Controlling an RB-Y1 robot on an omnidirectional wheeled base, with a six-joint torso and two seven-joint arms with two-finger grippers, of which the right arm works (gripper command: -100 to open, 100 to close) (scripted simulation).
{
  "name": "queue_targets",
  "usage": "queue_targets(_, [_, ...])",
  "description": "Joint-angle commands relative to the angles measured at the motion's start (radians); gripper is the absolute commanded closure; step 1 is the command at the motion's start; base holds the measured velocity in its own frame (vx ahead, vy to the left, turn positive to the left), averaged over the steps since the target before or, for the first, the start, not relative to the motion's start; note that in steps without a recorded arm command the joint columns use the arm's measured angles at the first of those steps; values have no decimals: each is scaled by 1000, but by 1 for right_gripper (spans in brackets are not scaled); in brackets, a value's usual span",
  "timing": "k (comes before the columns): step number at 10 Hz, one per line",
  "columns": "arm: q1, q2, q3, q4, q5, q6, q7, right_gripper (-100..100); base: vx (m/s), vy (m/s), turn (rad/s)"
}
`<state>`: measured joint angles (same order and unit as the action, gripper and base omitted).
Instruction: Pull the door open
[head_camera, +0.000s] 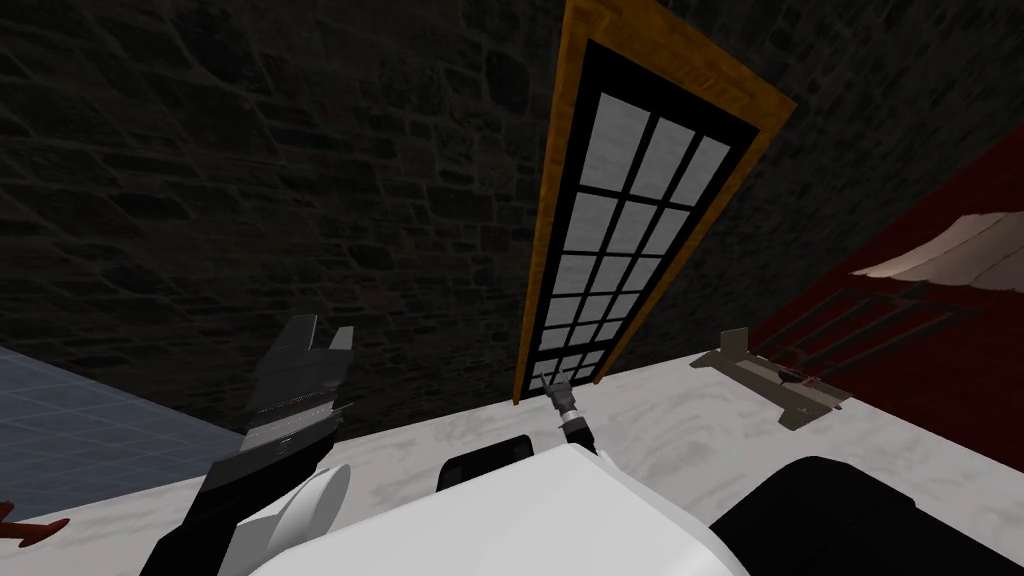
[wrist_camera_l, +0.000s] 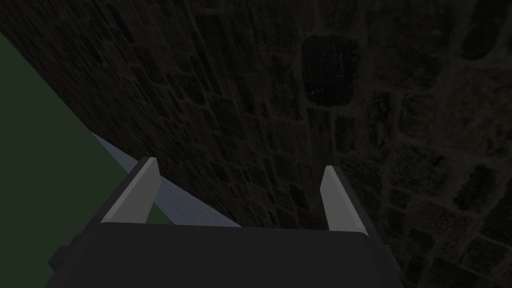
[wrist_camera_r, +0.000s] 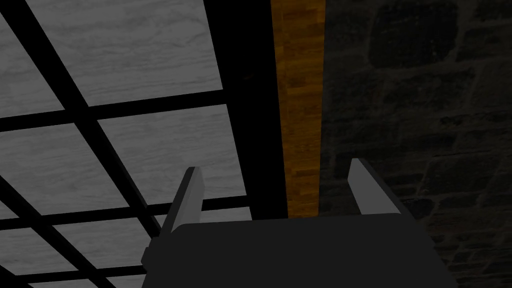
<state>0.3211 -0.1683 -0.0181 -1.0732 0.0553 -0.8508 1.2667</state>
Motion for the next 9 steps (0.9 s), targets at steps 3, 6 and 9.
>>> queue_targets(3, [-11, -1, -4, 58, 5, -18, 57, -100, 96, -68, 51])
queue_targets(6, [-17, -19, -24, 95, -7, -37, 53, -100, 82, 0, 112])
queue_targets(9, [-23, -39, -46, 127, -21, -55, 38, -100, 148, 82, 80])
